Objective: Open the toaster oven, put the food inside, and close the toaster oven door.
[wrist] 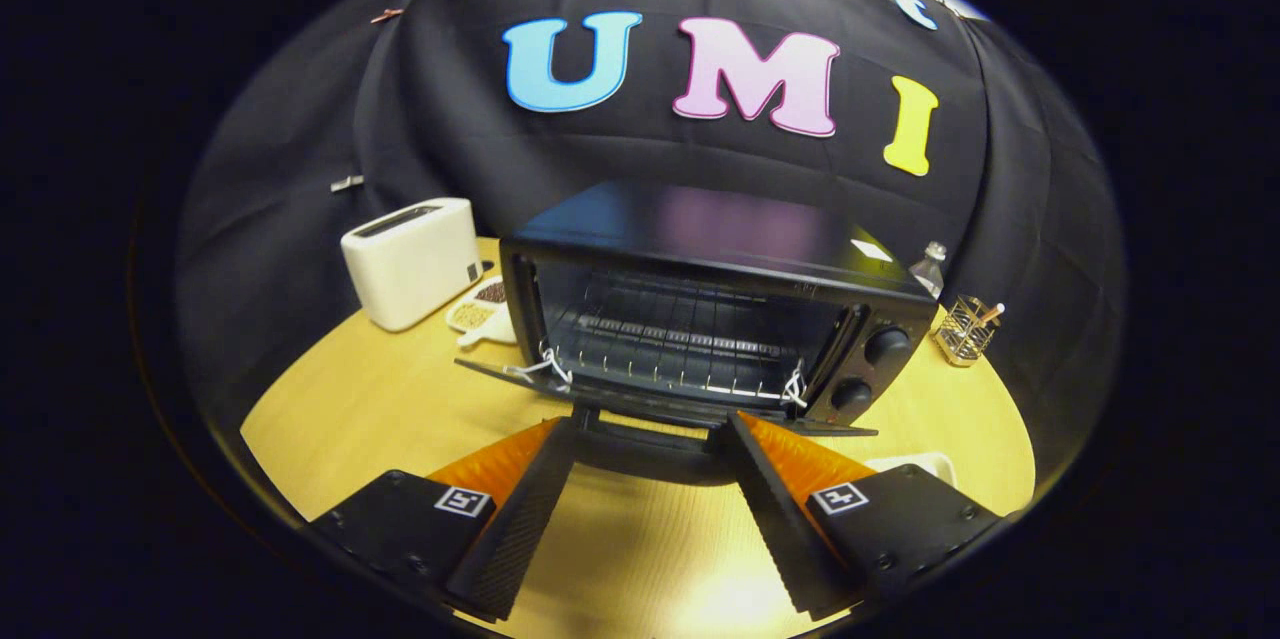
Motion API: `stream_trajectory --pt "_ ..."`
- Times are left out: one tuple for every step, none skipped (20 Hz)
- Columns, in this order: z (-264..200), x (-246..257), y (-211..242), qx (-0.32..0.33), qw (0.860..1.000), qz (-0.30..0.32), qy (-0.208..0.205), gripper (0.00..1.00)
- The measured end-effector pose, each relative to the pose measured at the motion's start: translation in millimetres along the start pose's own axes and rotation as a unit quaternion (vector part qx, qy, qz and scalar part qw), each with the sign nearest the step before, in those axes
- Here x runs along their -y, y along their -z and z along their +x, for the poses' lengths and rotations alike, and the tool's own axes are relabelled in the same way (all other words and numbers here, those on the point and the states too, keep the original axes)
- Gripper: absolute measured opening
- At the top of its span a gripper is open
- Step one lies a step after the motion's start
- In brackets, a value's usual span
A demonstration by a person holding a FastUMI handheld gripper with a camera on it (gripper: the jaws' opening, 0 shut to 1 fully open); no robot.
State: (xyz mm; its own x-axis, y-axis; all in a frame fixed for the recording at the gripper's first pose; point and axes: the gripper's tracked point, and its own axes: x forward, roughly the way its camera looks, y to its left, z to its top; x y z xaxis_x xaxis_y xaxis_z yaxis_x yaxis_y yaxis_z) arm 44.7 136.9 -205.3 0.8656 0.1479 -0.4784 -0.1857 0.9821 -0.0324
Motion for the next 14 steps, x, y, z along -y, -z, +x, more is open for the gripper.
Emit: stream_trajectory --pt "-0.9 -0.5 11.3 -0.011 1.0 0.004 -0.004 1.0" --pt "-2.8 -0.6 21.2 -0.021 1.0 0.01 -0.006 1.0" --pt "-3.5 -3.0 34.8 -0.041 0.999 0.018 -0.011 0.99" --pt "-1.8 -5.4 51.7 -0.065 0.997 0.027 -0.019 0.98" --pt "0.2 -4.5 71.0 -0.097 0.994 0.037 -0.02 0.98" --pt "0.5 -0.4 85.1 -0.12 0.992 0.043 -0.014 0.98" --pt "-0.4 0.5 93.1 -0.125 0.991 0.049 -0.012 0.99" --pt "-2.6 0.6 94.7 -0.122 0.991 0.054 -0.012 1.0" --pt "-8.1 -1.6 92.3 -0.116 0.992 0.051 -0.016 1.0" --pt "-11.0 -1.6 89.9 -0.111 0.993 0.044 -0.022 1.0" --pt "-16.5 -0.8 88.4 -0.105 0.993 0.035 -0.028 1.0" --pt "-23.9 0.5 86.1 -0.098 0.994 0.027 -0.031 1.0" --pt "-31.4 2.2 83.3 -0.092 0.995 0.021 -0.036 1.0" --pt "-38.7 4.5 79.6 -0.087 0.995 0.019 -0.04 1.0"
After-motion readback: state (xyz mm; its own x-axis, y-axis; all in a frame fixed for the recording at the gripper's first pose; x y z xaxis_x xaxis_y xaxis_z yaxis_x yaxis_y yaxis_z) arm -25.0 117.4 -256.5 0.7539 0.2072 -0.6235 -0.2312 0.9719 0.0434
